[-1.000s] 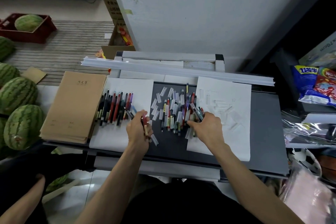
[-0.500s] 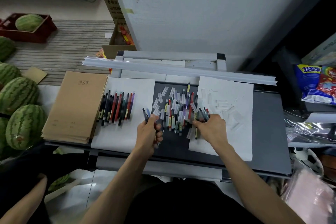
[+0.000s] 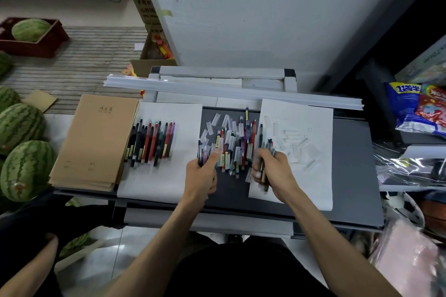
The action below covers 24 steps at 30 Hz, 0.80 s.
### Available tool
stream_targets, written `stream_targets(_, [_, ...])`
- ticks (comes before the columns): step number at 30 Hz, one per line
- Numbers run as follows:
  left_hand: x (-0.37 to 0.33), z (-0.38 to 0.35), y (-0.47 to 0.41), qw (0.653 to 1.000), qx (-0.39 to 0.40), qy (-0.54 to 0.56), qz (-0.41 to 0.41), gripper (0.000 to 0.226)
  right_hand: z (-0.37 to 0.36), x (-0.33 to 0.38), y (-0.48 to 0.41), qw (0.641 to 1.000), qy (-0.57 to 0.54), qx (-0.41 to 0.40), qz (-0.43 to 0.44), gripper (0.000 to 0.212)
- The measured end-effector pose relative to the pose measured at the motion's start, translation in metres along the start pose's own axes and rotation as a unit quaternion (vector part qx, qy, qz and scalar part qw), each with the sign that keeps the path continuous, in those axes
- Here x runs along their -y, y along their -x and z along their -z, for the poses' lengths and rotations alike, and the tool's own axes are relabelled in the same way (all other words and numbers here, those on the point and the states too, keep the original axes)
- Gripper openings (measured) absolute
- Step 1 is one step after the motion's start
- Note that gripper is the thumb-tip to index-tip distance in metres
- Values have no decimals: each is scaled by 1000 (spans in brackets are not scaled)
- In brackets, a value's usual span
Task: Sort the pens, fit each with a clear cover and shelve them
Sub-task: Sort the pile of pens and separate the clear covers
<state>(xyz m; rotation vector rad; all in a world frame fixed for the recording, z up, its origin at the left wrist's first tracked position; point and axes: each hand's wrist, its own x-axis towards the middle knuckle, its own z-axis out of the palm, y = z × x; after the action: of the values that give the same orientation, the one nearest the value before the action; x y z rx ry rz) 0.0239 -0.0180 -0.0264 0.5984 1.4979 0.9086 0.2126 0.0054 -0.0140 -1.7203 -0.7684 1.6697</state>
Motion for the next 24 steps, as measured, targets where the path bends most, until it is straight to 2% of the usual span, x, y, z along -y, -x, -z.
stream_targets(5, [11,-12,-7,994,-36,-56,-86,54,-19,-5,1,994,-67,-18,85,24])
stream_targets(12, [30,-39,-13,956,-115,-89,-255,53,-35,-31,4,966,-7,-147,214,20])
stream_targets(16, [49,-45,-24,926,-140,-104,-334,54,-44,-50,1,942,27,-218,253,32])
stream_targets(20, [57,-45,-31,905,-131,-106,-391,54,-47,-66,-7,918,55,-258,297,24])
stream_targets(24, [62,-44,-33,897,-119,-112,-410,53,-42,-79,-11,901,122,-254,330,29])
